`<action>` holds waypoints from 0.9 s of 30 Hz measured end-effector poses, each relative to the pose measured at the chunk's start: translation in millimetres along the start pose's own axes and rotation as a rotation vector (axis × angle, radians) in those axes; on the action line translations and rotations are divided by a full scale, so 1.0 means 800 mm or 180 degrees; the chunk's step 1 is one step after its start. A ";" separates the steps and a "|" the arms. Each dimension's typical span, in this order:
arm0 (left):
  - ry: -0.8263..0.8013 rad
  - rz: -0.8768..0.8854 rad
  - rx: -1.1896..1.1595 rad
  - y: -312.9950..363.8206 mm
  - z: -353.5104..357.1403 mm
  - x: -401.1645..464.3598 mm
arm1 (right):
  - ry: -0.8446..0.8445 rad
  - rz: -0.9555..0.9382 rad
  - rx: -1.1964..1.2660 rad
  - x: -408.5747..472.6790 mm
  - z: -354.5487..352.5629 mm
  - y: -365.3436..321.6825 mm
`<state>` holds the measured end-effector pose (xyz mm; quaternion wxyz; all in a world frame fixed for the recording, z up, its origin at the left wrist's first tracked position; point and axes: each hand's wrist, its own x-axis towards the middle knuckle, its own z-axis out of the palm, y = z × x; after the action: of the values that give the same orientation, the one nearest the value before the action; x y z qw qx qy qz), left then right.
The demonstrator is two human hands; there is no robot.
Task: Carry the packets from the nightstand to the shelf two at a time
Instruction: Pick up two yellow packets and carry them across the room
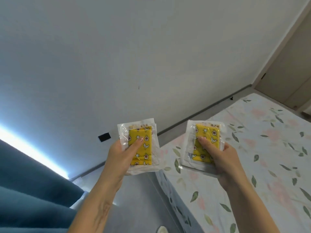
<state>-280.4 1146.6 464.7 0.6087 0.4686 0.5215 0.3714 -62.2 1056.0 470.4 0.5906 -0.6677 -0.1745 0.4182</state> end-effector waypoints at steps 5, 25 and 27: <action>0.0002 0.0004 -0.0040 0.031 -0.017 0.094 | -0.0061 -0.0038 -0.0010 0.075 0.070 -0.030; -0.1274 0.0056 0.0424 0.156 -0.012 0.482 | 0.0899 -0.0037 0.0420 0.316 0.264 -0.106; -0.1360 0.0047 0.0469 0.161 0.006 0.508 | 0.0954 -0.0062 0.0458 0.336 0.263 -0.115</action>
<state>-197.9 1565.3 471.7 0.6668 0.5836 0.4029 0.2290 -40.5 1408.6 471.4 0.6603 -0.6769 -0.0606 0.3196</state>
